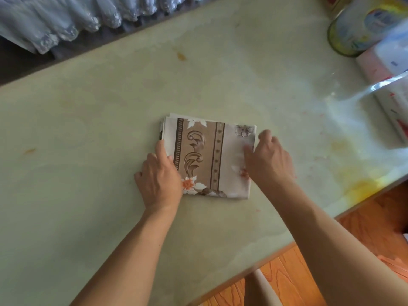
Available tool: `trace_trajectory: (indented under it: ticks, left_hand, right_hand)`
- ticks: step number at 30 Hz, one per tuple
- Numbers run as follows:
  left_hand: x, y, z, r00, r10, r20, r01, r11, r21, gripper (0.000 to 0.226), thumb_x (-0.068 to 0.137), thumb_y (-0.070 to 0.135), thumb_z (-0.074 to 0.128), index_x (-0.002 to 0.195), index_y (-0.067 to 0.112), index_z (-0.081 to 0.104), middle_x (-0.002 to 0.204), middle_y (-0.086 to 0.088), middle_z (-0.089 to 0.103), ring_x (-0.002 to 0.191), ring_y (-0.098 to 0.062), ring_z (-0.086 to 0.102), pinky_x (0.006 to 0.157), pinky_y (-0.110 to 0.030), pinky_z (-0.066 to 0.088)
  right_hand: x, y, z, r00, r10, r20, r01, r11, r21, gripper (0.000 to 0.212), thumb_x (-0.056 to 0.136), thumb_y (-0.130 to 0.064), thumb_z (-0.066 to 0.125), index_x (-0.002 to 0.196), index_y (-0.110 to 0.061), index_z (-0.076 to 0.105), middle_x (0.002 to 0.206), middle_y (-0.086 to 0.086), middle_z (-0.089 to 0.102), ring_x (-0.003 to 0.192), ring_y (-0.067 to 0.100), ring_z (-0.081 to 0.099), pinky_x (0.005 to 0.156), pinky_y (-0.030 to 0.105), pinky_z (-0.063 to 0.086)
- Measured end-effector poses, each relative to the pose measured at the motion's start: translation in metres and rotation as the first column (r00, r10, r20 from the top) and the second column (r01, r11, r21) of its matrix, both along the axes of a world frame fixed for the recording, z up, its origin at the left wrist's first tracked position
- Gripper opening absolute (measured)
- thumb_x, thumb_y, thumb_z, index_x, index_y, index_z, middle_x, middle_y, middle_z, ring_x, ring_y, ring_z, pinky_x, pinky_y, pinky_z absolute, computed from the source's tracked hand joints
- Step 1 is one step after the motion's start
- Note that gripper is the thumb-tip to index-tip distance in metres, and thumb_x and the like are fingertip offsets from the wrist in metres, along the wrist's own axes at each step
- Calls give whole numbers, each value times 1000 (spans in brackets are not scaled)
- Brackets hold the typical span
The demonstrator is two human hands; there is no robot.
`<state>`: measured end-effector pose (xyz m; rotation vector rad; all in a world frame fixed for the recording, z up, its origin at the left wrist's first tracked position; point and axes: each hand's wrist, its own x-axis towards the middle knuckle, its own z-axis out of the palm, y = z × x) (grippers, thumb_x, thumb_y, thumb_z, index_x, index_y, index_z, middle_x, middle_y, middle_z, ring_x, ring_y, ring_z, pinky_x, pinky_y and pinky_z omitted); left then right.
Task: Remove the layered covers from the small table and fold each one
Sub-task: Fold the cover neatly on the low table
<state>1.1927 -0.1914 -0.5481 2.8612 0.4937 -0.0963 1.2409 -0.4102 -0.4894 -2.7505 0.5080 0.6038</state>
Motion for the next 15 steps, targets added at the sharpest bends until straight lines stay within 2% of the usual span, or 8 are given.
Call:
trace_trajectory:
  ticks: [3, 5, 8, 10, 12, 15]
  left_hand:
    - [-6, 7, -6, 997, -62, 35, 63, 998, -29, 39, 96, 7, 55, 132, 17, 43, 92, -18, 65, 87, -41, 62, 68, -48, 43]
    - [-7, 11, -7, 997, -69, 47, 71, 996, -49, 43, 95, 5, 56, 134, 17, 44, 91, -19, 65, 86, -42, 62, 68, -48, 44]
    - [-5, 9, 0, 996, -63, 66, 68, 995, -75, 52, 95, 5, 58, 145, 12, 45, 92, -22, 67, 83, -43, 63, 69, -49, 47]
    - [2, 9, 6, 999, -22, 39, 25, 996, -86, 56, 96, 12, 58, 150, 12, 42, 96, -25, 66, 87, -44, 62, 70, -51, 49]
    - [19, 13, 10, 999, -18, 46, 21, 998, -66, 58, 97, 25, 59, 152, 21, 41, 109, -24, 56, 100, -43, 54, 77, -52, 49]
    - [58, 25, 8, 947, -267, 179, 278, 960, -34, 45, 95, 30, 65, 139, 21, 58, 130, -19, 52, 118, -42, 47, 95, -51, 44]
  right_hand:
    - [9, 9, -17, 951, 209, 227, -226, 973, 50, 45, 104, -38, 35, 146, -21, 35, 139, 8, 42, 121, 30, 42, 95, 42, 42]
    - [17, 11, -33, 918, 312, 245, -324, 946, 8, 40, 107, -39, 30, 141, -22, 43, 133, 4, 46, 119, 30, 40, 97, 41, 40]
    - [31, 5, -49, 910, 238, 340, -264, 964, 32, 30, 105, -32, 41, 111, -15, 65, 110, 4, 51, 103, 28, 44, 86, 41, 43]
    - [35, 3, -53, 893, 171, 416, -216, 974, 63, 26, 102, -28, 50, 100, -11, 70, 103, 5, 50, 97, 26, 44, 81, 41, 45]
    - [34, 5, -54, 878, 128, 462, -183, 980, 77, 22, 99, -24, 55, 104, -10, 71, 105, 7, 50, 99, 27, 44, 84, 41, 46]
    - [28, 8, -56, 882, 30, 470, -111, 983, 145, 29, 99, -25, 56, 124, -13, 63, 118, 8, 50, 110, 27, 41, 94, 36, 40]
